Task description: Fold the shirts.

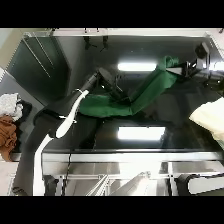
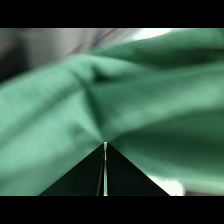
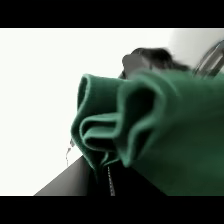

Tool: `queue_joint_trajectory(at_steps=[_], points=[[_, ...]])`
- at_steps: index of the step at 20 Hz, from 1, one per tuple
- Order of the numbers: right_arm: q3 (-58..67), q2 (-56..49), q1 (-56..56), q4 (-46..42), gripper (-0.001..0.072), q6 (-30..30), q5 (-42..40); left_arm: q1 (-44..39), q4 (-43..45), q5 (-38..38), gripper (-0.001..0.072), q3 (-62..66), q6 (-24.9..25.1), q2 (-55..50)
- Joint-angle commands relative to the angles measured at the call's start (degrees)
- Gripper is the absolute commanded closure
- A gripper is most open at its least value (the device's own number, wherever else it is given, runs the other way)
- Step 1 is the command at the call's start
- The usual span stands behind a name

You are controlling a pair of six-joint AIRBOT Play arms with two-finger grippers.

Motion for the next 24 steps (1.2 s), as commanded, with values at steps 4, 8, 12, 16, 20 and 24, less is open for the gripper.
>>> queue_joint_trajectory(at_steps=[4,8,12,16,20,24], points=[[-0.02,2.1,23.8,2.08,0.0684,-4.04,-19.63,21.29,2.56,11.67,0.0686,-14.45,7.52,26.03],[0.0,-1.09,41.16,2.14,0.0685,-8.11,-47.69,40.28,7.52,11.41,0.0686,-33.57,9.09,44.33],[0.15,-9.07,51.08,5.99,0.0683,-11.85,-63.91,52.04,7.06,7.13,0.0686,-51.19,12.07,55.19],[0.26,-10.03,51.36,10.86,0.0119,-16.65,-58.99,55.39,7.1,-0.28,0.0686,-60.43,13.05,61.61],[0.26,-2.21,40.59,-6.45,0.0128,-5.03,-48.59,53.7,6.93,-0.17,0.0686,-60.85,13.33,62.86],[-1.6,8.41,22.38,-40.37,0.0127,23.02,-35.41,49.86,5.6,-0.46,0.0686,-60.87,13.57,62.62]])
